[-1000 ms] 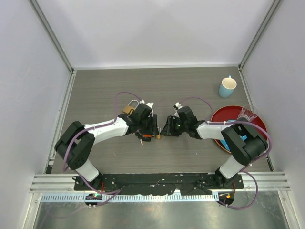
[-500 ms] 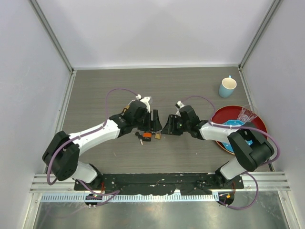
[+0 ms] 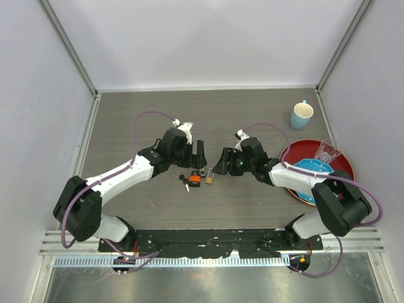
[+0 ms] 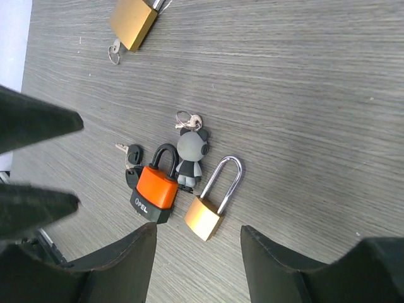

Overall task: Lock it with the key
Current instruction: Place the key at the center of the board, then pick up the lock from the center of the board.

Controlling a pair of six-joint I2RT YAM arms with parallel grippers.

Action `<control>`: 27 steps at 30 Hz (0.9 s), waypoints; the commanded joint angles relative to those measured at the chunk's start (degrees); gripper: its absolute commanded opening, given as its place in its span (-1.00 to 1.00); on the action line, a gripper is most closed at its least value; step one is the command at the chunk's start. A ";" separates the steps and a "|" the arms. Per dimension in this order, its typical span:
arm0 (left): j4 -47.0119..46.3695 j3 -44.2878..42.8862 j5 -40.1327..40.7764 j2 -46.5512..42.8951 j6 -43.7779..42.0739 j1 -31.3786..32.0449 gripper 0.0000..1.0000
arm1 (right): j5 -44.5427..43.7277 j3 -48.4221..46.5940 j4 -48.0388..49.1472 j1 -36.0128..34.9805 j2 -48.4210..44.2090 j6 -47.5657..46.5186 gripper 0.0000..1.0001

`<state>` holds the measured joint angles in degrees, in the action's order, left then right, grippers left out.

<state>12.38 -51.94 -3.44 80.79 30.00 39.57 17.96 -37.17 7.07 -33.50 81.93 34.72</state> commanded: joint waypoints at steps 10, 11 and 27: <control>2.64 -10.44 -6.40 7.18 -8.64 -13.10 0.76 | 3.91 -14.86 2.58 1.06 10.26 -2.73 0.47; 3.00 -11.33 -6.92 7.97 -10.03 -13.81 0.76 | 4.97 -16.43 3.29 1.33 11.31 -2.64 0.49; 4.92 -29.06 -8.87 30.90 -10.05 -26.21 0.68 | 11.57 -33.40 14.64 2.03 38.29 12.91 0.34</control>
<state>15.11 -72.99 -12.38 106.39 21.39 13.82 28.27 -64.49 18.44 -31.66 116.81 43.33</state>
